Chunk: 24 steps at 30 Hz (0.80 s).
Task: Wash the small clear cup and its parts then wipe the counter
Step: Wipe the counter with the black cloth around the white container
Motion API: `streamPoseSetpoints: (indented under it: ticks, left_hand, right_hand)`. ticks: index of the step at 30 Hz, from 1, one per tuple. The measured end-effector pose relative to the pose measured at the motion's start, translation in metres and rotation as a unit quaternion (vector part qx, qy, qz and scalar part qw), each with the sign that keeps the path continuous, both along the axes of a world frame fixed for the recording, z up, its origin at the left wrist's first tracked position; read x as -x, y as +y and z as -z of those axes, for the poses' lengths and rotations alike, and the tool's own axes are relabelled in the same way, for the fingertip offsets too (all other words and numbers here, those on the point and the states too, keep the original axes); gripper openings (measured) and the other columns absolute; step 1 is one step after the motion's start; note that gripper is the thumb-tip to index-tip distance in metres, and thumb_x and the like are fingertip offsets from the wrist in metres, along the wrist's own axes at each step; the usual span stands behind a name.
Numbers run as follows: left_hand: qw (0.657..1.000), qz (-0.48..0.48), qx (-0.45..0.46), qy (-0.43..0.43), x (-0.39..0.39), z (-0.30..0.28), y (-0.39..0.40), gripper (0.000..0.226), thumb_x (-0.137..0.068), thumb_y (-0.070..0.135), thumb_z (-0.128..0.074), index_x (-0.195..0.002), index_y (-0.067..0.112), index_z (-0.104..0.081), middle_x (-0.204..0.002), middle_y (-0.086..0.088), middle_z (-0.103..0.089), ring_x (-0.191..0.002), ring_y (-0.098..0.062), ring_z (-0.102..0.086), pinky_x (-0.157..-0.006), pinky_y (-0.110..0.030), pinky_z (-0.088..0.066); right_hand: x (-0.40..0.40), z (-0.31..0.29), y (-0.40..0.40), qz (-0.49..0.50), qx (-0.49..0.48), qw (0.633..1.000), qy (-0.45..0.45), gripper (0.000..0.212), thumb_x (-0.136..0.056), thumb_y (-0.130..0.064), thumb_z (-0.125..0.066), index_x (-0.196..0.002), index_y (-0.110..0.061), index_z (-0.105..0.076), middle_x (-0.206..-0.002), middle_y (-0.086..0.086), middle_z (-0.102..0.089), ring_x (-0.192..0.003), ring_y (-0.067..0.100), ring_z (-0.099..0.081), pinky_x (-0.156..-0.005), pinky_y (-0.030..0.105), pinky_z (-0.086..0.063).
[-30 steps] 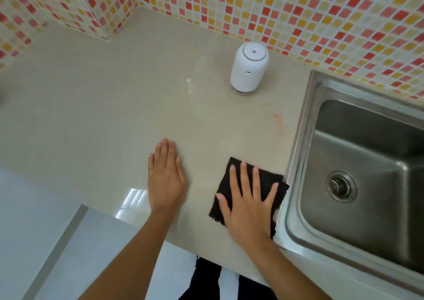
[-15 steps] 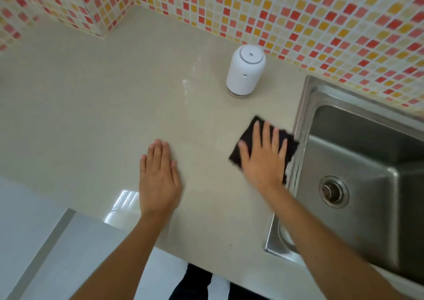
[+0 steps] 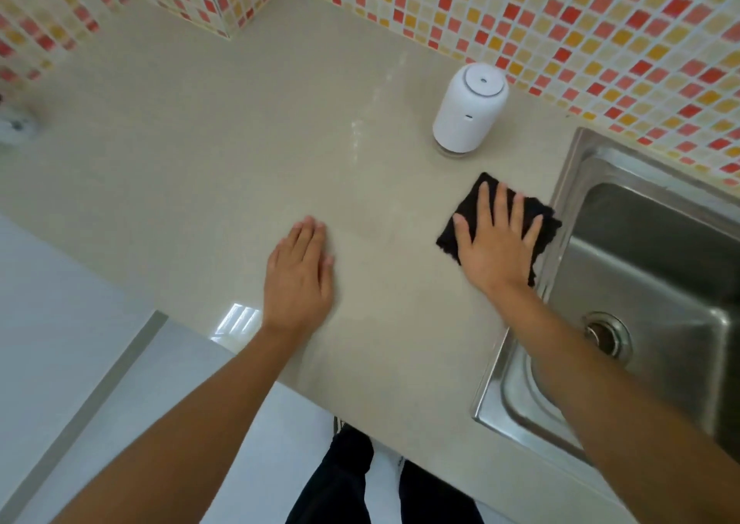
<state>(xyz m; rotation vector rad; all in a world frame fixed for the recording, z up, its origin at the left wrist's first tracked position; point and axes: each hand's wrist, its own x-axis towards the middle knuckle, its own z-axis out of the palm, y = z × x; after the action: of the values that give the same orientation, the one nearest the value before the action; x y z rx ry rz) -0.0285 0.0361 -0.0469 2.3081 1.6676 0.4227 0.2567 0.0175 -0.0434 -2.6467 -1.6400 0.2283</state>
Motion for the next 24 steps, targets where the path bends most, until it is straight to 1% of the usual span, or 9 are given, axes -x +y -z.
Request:
streamPoseSetpoints:
  ticks: [3, 5, 8, 10, 12, 15, 19, 22, 24]
  left_hand:
    - [0.994, 0.095, -0.024, 0.041, 0.042, 0.002, 0.014, 0.046, -0.099, 0.03, -0.037, -0.138, 0.009, -0.049, -0.145, -0.01, -0.047, -0.134, -0.027, -0.043, -0.107, -0.045, -0.038]
    - [0.996, 0.064, -0.025, 0.056, 0.06, 0.004, 0.013, 0.047, -0.1, 0.033, -0.034, -0.141, 0.013, -0.046, -0.149, -0.009, -0.041, -0.138, -0.027, -0.037, -0.112, -0.045, -0.03]
    - [0.999, 0.009, -0.023, 0.044, 0.059, 0.006, 0.01, 0.048, -0.098, 0.034, -0.035, -0.142, 0.016, -0.045, -0.152, -0.008, -0.036, -0.142, -0.026, -0.028, -0.116, -0.045, -0.021]
    - [0.999, -0.007, -0.018, 0.034, 0.059, 0.005, 0.01, 0.049, -0.098, 0.035, -0.035, -0.142, 0.017, -0.044, -0.153, -0.008, -0.035, -0.143, -0.026, -0.027, -0.117, -0.044, -0.018]
    - [1.0, -0.016, -0.017, 0.018, 0.06, 0.004, 0.01, 0.049, -0.099, 0.035, -0.034, -0.143, 0.015, -0.042, -0.152, -0.009, -0.036, -0.142, -0.025, -0.028, -0.118, -0.043, -0.018]
    - [1.0, -0.018, -0.004, -0.001, 0.06, 0.003, 0.008, 0.051, -0.099, 0.033, -0.032, -0.146, 0.015, -0.036, -0.153, -0.007, -0.035, -0.143, -0.024, -0.027, -0.118, -0.044, -0.017]
    - [1.0, -0.023, 0.005, -0.017, 0.061, 0.001, 0.01, 0.053, -0.099, 0.033, -0.03, -0.149, 0.014, -0.03, -0.154, -0.007, -0.033, -0.144, -0.022, -0.024, -0.119, -0.043, -0.015]
    - [1.0, -0.02, 0.008, -0.014, 0.062, 0.001, 0.01, 0.053, -0.099, 0.034, -0.03, -0.149, 0.014, -0.029, -0.154, -0.008, -0.032, -0.144, -0.022, -0.023, -0.119, -0.044, -0.016]
    - [1.0, -0.015, 0.008, -0.018, 0.062, 0.001, 0.009, 0.053, -0.098, 0.033, -0.031, -0.148, 0.013, -0.031, -0.154, -0.009, -0.033, -0.144, -0.023, -0.024, -0.119, -0.046, -0.017]
  right_hand:
    - [0.069, -0.008, -0.079, -0.1, 0.009, 0.995, -0.018, 0.069, -0.098, -0.058, -0.018, -0.156, -0.019, -0.015, -0.162, 0.008, -0.015, -0.149, 0.032, -0.012, -0.114, 0.066, -0.009]
    - [0.109, -0.008, -0.116, -0.164, 0.017, 0.986, -0.019, 0.071, -0.097, -0.059, -0.024, -0.155, -0.02, -0.018, -0.162, 0.008, -0.015, -0.148, 0.033, -0.014, -0.112, 0.068, -0.009]
    - [0.113, -0.005, -0.074, -0.211, 0.003, 0.977, 0.002, 0.071, -0.096, -0.061, -0.029, -0.155, -0.022, -0.022, -0.162, 0.006, -0.018, -0.148, 0.032, -0.017, -0.111, 0.07, -0.01]
    - [0.102, -0.003, -0.007, -0.18, 0.001, 0.984, -0.003, 0.07, -0.096, -0.062, -0.024, -0.155, -0.024, -0.019, -0.163, 0.003, -0.016, -0.149, 0.031, -0.014, -0.11, 0.071, -0.008]
    - [0.094, -0.004, 0.061, -0.076, 0.013, 0.997, 0.024, 0.07, -0.097, -0.062, -0.016, -0.156, -0.025, -0.009, -0.164, 0.001, -0.006, -0.15, 0.03, -0.002, -0.11, 0.071, -0.002]
    - [0.116, 0.0, 0.097, 0.002, 0.019, 0.999, 0.046, 0.07, -0.098, -0.058, -0.012, -0.156, -0.021, -0.003, -0.164, 0.004, -0.001, -0.149, 0.032, 0.005, -0.108, 0.072, 0.002]
    - [0.161, -0.004, -0.011, -0.097, -0.028, 0.995, 0.026, 0.069, -0.098, -0.058, -0.022, -0.156, -0.02, -0.014, -0.163, 0.005, -0.011, -0.15, 0.032, -0.005, -0.108, 0.072, -0.002]
    - [0.18, -0.01, -0.122, -0.16, 0.0, 0.987, 0.019, 0.071, -0.097, -0.06, -0.025, -0.156, -0.021, -0.014, -0.163, 0.006, -0.01, -0.15, 0.032, -0.007, -0.107, 0.074, -0.006]
    - [0.163, -0.009, -0.133, -0.199, 0.014, 0.98, 0.012, 0.072, -0.095, -0.062, -0.028, -0.156, -0.023, -0.016, -0.163, 0.004, -0.012, -0.149, 0.031, -0.01, -0.107, 0.074, -0.007]
